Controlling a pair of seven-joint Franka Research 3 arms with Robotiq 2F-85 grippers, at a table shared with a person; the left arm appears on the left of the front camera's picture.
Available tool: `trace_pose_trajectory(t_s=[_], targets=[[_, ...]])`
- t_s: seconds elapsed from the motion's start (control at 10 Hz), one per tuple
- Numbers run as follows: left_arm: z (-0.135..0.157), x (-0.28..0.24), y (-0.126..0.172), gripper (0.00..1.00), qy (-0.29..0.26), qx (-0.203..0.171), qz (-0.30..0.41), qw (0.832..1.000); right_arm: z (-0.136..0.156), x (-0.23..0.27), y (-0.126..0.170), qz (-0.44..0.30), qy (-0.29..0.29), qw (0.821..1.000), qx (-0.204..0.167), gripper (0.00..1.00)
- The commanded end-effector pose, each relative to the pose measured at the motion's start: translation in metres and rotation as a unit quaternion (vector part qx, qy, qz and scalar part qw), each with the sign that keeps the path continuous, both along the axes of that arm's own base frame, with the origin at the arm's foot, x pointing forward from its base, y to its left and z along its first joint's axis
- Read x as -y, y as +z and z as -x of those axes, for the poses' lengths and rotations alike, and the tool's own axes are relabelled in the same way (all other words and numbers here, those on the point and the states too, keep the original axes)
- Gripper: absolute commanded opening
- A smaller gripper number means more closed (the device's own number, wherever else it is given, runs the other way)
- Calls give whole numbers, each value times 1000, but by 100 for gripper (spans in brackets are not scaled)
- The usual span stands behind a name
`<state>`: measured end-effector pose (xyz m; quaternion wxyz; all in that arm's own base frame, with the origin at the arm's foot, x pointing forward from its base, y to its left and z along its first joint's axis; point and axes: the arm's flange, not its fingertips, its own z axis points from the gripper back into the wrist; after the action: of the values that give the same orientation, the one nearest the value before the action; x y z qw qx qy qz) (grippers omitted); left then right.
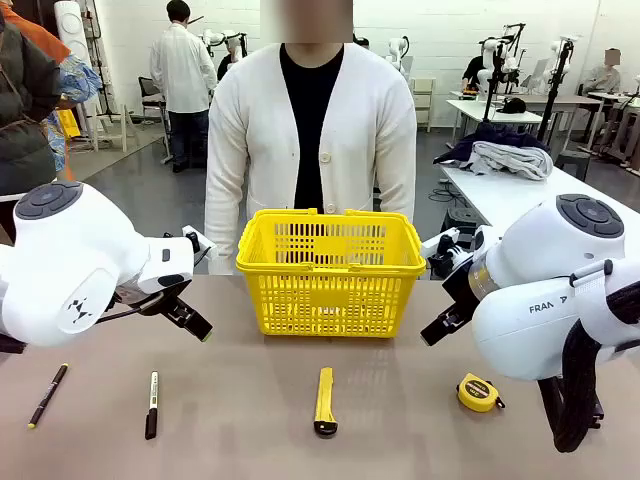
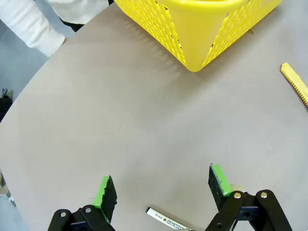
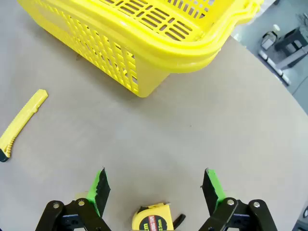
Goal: Place the items the person wants into the basket.
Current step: Pick up the item the person points to and place it in the Market Basket.
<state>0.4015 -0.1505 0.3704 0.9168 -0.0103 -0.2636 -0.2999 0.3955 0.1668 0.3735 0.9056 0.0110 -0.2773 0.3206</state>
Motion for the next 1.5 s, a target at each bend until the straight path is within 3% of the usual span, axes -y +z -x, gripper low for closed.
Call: trace_pose_trajectory(t_s=[0.0,1.4], targets=[[-2,-1,1,100,1,1,1,1000,0,0,0,0,0,1000,0,100],[0,0,0,100,0,0,0,1000,0,0,0,0,0,1000,0,100]])
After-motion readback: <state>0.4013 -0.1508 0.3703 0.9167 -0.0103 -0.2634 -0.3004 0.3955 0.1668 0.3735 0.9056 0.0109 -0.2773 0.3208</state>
